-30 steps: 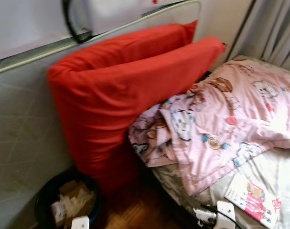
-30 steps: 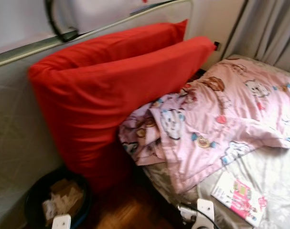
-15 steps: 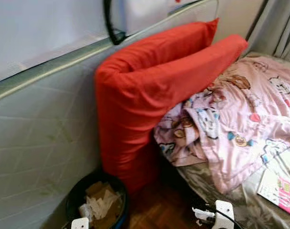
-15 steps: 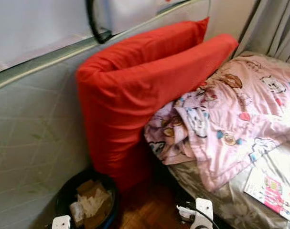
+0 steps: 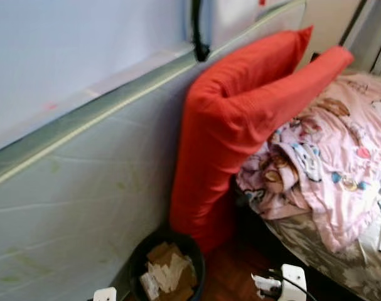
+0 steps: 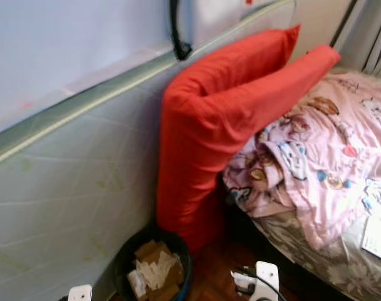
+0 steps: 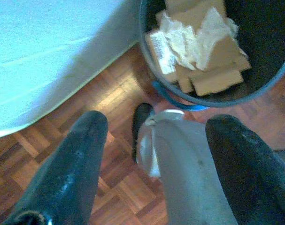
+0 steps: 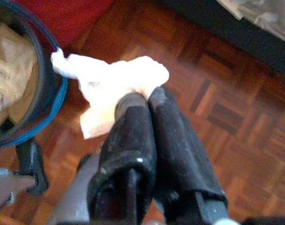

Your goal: Clean up the room

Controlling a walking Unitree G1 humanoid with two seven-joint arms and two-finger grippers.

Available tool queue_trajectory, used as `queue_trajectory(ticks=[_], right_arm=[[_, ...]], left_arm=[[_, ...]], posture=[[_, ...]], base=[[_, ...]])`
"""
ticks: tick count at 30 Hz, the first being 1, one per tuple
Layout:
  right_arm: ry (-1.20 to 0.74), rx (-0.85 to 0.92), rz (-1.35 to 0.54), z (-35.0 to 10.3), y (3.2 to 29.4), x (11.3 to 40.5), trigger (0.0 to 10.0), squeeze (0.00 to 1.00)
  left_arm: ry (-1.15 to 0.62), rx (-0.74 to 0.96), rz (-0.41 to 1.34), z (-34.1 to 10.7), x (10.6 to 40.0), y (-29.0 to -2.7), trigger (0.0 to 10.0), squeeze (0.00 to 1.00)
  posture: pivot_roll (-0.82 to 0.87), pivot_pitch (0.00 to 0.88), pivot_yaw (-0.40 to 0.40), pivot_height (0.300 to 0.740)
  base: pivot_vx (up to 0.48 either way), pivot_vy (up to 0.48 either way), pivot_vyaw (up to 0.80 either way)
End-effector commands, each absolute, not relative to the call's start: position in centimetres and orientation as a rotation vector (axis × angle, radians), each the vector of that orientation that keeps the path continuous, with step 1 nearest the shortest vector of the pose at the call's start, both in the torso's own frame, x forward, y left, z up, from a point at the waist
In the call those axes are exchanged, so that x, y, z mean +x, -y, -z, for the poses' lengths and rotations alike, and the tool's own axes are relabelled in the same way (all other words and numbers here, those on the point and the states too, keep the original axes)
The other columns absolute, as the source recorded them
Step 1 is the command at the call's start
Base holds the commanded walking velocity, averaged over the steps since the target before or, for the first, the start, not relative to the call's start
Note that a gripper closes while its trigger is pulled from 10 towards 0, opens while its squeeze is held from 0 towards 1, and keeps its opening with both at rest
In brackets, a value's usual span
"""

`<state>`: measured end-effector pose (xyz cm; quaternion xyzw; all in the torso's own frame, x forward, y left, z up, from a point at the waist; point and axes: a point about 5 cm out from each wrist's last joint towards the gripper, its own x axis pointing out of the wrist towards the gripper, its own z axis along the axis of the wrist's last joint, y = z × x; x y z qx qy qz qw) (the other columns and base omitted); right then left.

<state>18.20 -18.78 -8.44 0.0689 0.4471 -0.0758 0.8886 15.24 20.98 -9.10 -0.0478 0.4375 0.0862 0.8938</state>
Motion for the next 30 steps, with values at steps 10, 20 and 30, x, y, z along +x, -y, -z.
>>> queue_trajectory(ticks=[10, 20, 30], right_arm=[[-0.927, 0.129, 0.13, 8.47, 18.66, 18.12, 10.0, 0.0], [-0.926, 0.135, 0.128, 8.46, 18.59, 18.16, 10.0, 0.0], [-0.924, 0.136, 0.125, 8.41, 18.61, 18.28, 10.0, 0.0]], left_arm=[[-0.942, -0.117, -0.19, 9.58, 14.0, -21.02, 10.0, 0.0], [-0.942, -0.119, -0.193, 9.57, 14.01, -21.08, 10.0, 0.0], [-0.941, -0.129, -0.207, 9.57, 14.05, -21.09, 10.0, 0.0]], posture=[[0.01, 0.067, -0.039, 0.74], [0.01, 0.081, -0.041, 0.74], [0.01, 0.099, -0.044, 0.74]], base=[[0.0, 0.0, 0.56], [0.0, 0.0, 0.8], [0.0, 0.0, 0.8]])
